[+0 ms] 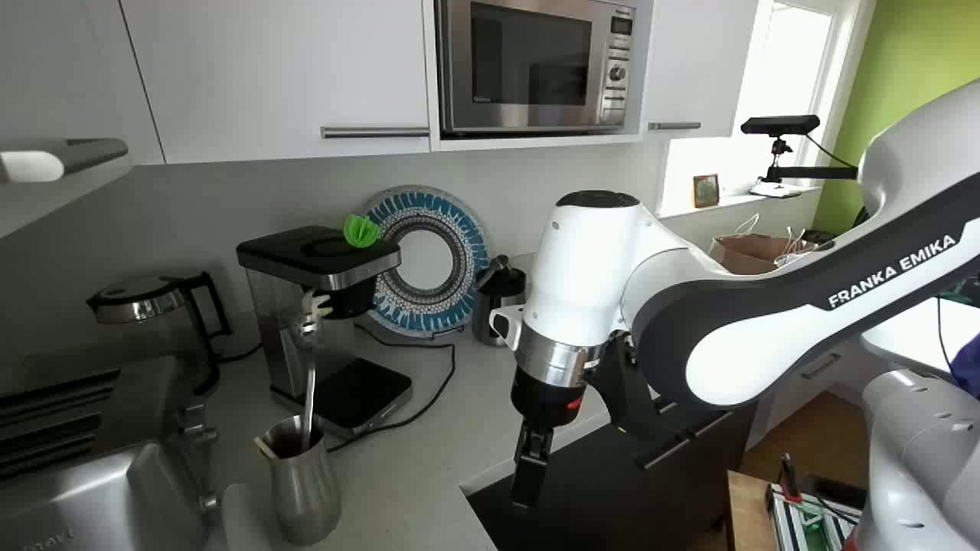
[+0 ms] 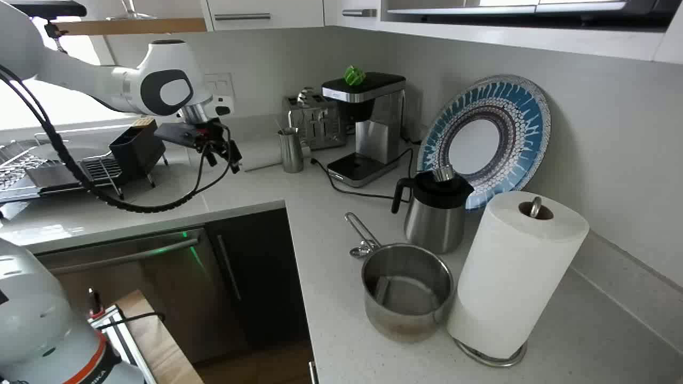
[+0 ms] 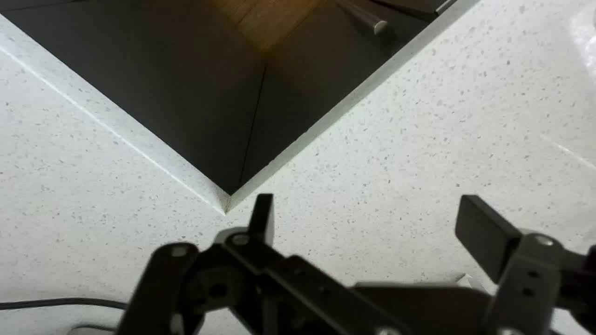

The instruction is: Put the white paper on the left in the silver cup

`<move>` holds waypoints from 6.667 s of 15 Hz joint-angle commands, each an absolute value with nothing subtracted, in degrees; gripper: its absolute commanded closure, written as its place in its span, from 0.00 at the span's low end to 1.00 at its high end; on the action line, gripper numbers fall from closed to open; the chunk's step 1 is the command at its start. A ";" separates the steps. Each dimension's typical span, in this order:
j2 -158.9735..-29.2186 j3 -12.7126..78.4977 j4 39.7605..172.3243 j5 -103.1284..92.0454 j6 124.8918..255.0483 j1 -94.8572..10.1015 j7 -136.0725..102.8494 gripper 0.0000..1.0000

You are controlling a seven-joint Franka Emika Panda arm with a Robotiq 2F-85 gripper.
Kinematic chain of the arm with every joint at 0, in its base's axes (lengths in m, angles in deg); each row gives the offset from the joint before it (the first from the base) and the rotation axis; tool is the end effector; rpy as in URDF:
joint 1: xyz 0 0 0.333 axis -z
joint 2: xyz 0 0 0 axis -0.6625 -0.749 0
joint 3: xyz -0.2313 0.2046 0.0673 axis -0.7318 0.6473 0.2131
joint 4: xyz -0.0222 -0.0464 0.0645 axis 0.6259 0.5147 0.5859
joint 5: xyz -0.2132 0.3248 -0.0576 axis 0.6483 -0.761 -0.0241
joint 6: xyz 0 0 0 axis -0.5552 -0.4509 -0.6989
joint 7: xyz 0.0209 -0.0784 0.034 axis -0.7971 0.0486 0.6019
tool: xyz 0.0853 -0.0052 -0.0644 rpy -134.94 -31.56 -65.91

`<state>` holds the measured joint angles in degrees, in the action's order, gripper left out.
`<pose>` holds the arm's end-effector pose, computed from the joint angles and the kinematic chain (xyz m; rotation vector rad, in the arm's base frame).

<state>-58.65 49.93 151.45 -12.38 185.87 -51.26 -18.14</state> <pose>0.4218 0.1833 0.4544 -3.0724 -0.3827 -0.3024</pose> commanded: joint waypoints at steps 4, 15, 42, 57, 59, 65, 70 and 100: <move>-63.13 50.94 148.24 -8.43 186.26 -51.65 -17.47 0.00; -75.56 53.76 137.39 6.56 189.02 -54.47 -15.36 0.00; -102.16 48.50 115.74 33.93 192.68 -67.51 -32.20 0.00; -111.90 45.32 104.04 48.26 190.65 -71.68 -32.52 0.02; -112.36 45.23 103.44 48.57 191.64 -71.79 -32.57 0.00; -114.15 44.66 102.33 52.21 192.20 -71.64 -31.52 0.46; -112.39 43.80 102.50 56.52 189.45 -72.25 -31.79 0.84; -93.04 54.39 114.63 17.92 219.95 -59.54 -16.66 0.99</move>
<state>-93.68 51.84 110.35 28.10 212.92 -61.41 -23.56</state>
